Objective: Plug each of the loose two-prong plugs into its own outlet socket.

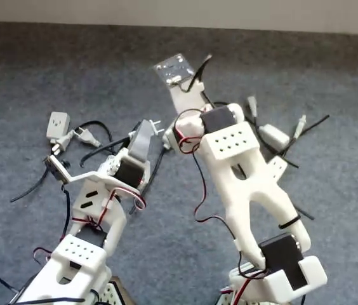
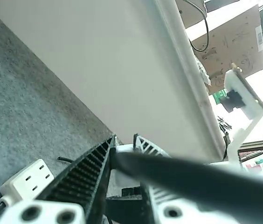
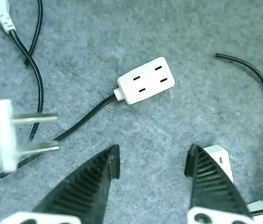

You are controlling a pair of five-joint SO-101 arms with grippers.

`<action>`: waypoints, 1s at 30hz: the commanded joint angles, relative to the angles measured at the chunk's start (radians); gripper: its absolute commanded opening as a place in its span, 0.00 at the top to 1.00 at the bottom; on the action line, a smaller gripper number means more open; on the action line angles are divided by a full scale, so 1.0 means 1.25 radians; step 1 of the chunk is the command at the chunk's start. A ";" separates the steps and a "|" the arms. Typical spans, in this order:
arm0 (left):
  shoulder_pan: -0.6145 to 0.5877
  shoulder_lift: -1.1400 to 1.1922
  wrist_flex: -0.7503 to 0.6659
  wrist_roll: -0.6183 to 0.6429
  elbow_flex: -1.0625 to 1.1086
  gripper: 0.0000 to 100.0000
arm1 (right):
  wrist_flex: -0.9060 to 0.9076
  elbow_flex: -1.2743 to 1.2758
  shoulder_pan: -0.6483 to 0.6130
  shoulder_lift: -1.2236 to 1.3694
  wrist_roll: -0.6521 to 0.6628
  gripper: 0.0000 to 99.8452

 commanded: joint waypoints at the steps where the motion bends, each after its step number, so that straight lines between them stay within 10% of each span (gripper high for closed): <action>1: 0.008 -0.010 -0.020 0.006 -0.023 0.99 | 0.006 -0.003 -0.007 -0.012 0.004 0.77; 30: 0.120 -0.010 -0.017 0.002 0.007 0.99 | -0.073 -0.072 -0.046 -0.010 0.009 0.77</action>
